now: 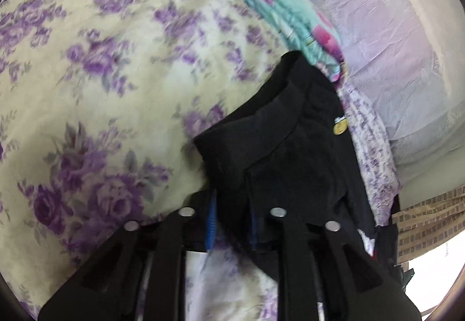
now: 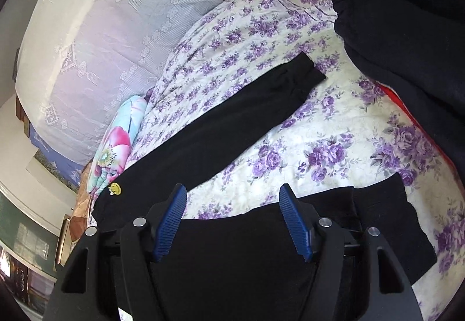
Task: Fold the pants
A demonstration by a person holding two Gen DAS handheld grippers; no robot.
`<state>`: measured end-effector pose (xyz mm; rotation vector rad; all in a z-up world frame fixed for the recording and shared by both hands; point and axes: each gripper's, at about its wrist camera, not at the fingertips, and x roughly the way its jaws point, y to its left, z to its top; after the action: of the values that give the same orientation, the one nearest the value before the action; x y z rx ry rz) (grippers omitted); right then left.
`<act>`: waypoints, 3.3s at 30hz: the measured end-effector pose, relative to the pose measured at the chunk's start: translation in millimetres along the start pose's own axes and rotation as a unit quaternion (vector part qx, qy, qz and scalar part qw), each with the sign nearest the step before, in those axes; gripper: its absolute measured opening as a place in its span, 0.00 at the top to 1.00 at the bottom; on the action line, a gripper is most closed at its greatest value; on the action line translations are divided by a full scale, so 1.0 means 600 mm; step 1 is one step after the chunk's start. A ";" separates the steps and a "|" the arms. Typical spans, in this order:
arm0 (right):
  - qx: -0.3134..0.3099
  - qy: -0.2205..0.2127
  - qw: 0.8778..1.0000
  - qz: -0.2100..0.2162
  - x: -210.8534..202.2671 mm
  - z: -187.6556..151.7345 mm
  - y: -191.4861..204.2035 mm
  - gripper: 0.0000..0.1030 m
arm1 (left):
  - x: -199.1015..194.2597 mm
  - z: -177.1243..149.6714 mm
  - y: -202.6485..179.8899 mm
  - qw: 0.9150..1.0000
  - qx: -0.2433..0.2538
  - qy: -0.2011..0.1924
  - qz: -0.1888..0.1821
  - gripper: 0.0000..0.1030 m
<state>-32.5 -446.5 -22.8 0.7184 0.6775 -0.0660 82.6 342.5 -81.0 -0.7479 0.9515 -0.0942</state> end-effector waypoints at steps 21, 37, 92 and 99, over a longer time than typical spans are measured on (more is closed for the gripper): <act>-0.053 -0.046 0.997 -0.022 0.040 0.031 0.090 0.10 | 0.090 -0.029 -0.418 0.925 0.330 -0.152 0.111 0.05; 0.027 -0.028 0.999 -0.008 0.123 0.038 0.012 0.08 | 0.160 0.219 -0.261 0.994 0.086 -0.058 0.030 0.05; 0.099 0.043 0.988 -0.111 0.278 0.353 -0.177 0.59 | 0.270 0.254 -0.206 0.999 0.042 -0.006 0.024 0.85; 0.073 0.037 0.993 -0.088 0.268 0.338 -0.159 0.95 | 0.271 0.258 -0.206 0.999 0.038 -0.004 0.014 0.86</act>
<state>179.2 -619.5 -62.7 0.8030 0.8122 -0.2536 328.1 270.3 -64.2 -0.6640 0.9456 -0.1012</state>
